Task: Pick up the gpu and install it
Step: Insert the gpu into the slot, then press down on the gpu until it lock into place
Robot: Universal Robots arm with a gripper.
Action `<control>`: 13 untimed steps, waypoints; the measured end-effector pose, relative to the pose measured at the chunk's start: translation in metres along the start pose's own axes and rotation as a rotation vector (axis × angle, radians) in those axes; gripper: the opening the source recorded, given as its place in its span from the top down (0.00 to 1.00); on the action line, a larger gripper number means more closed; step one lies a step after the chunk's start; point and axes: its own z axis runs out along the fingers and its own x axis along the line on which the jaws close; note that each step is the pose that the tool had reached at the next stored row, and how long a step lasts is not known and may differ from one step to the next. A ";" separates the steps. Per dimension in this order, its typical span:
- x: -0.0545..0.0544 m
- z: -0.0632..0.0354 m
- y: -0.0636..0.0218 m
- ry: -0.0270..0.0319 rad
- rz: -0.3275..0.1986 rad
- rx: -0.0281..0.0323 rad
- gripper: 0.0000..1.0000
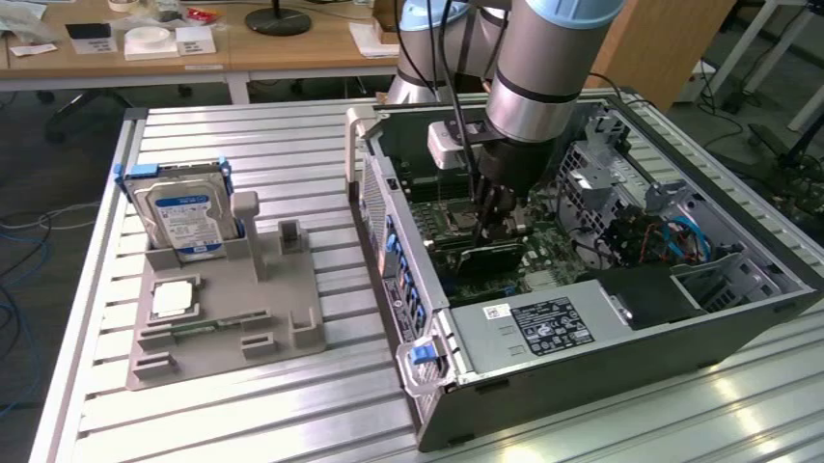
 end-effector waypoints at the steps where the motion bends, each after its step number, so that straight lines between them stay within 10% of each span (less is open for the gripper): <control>1: 0.000 0.0000 0.0000 0.0000 0.000 0.0000 0.89; 13: 0.000 0.0000 0.0001 -0.0001 0.000 0.0000 0.89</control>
